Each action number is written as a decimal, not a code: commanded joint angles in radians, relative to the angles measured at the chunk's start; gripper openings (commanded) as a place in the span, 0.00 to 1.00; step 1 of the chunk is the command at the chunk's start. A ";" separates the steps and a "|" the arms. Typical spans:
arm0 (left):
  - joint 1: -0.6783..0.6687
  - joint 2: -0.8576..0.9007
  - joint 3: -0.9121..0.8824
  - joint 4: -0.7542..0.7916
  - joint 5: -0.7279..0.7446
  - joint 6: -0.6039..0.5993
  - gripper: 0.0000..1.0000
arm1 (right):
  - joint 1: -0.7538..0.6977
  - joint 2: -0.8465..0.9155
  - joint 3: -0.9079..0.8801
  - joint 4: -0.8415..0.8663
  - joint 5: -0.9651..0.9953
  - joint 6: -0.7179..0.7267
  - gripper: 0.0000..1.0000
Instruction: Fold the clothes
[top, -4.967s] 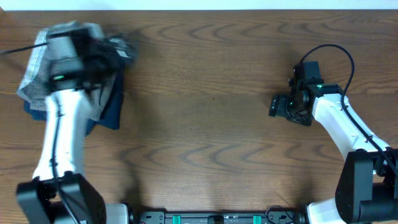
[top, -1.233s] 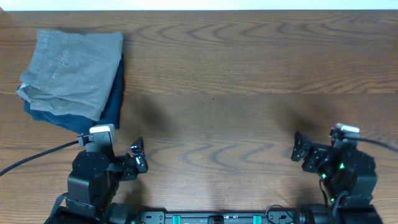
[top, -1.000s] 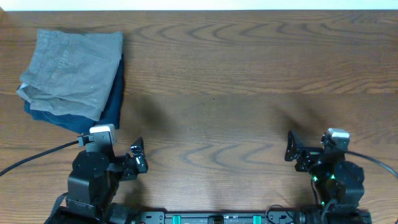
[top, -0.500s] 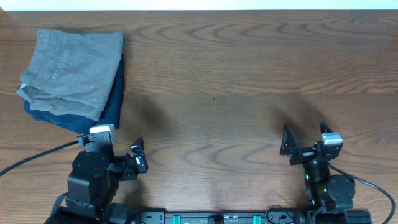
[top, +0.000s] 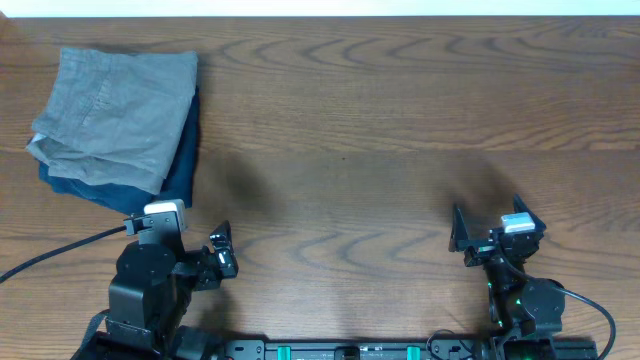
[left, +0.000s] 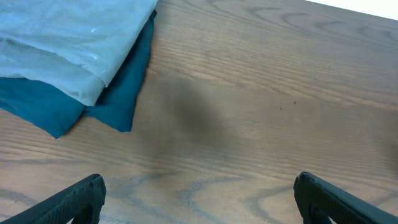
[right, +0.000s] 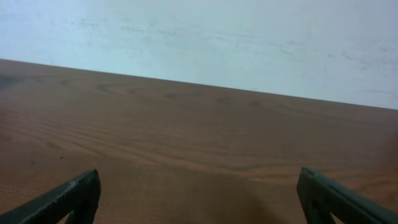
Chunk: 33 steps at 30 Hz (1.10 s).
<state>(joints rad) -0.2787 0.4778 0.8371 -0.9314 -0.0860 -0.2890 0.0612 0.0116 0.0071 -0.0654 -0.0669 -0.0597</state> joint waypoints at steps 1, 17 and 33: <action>-0.003 -0.001 -0.007 0.001 -0.015 -0.008 0.98 | 0.010 -0.007 -0.002 -0.005 0.008 -0.020 0.99; -0.003 -0.001 -0.007 0.001 -0.015 -0.008 0.98 | 0.010 -0.006 -0.002 -0.005 0.008 -0.020 0.99; 0.014 -0.050 -0.016 -0.037 -0.017 0.009 0.98 | 0.010 -0.006 -0.002 -0.005 0.008 -0.020 0.99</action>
<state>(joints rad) -0.2771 0.4610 0.8364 -0.9463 -0.0864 -0.2878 0.0616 0.0116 0.0071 -0.0654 -0.0669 -0.0635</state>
